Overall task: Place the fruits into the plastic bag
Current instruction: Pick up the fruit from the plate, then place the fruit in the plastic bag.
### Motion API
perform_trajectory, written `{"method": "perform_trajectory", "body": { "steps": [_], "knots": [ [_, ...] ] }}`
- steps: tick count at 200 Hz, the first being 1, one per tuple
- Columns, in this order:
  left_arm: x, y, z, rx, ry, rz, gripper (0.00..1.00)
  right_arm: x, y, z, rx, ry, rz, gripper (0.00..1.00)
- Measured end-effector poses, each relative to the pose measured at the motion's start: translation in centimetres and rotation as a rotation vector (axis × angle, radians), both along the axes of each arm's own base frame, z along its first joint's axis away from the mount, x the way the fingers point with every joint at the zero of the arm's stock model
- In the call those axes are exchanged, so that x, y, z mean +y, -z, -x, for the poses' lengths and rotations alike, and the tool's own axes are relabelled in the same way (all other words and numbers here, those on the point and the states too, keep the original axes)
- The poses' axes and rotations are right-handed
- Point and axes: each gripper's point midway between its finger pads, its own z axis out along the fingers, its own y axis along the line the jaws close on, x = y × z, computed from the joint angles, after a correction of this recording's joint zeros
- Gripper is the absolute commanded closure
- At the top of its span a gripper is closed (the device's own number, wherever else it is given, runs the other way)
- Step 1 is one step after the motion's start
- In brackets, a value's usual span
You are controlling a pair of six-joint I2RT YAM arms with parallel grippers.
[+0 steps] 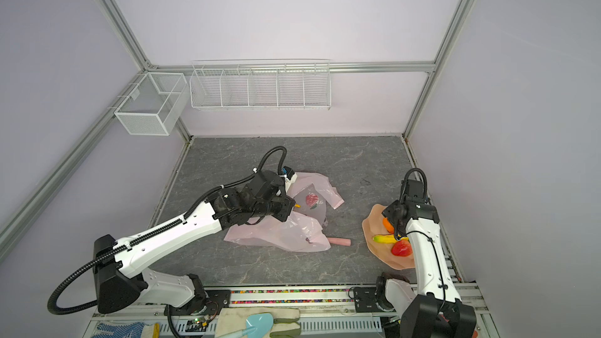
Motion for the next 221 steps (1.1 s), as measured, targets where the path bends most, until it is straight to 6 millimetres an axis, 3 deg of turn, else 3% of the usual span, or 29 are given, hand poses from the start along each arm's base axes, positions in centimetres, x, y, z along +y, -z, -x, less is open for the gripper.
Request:
{"method": "perform_trajectory", "body": {
  "steps": [81, 116, 174, 221],
  "knots": [
    [0.0, 0.0, 0.0, 0.0, 0.0, 0.002, 1.0, 4.8, -2.8, -3.4, -0.216, -0.207, -0.181, 0.6],
    [-0.1, -0.1, 0.0, -0.002, 0.0, 0.004, 1.0, 9.0, -3.6, -4.1, -0.263, -0.419, -0.201, 0.6],
    [-0.2, 0.2, -0.1, 0.002, 0.001, -0.001, 1.0, 17.0, -3.3, -3.6, -0.242, -0.817, -0.135, 0.6],
    [-0.3, 0.3, -0.1, 0.003, 0.003, -0.004, 1.0, 21.4, -1.6, -2.5, -0.213, -1.039, -0.06, 0.61]
  ]
}}
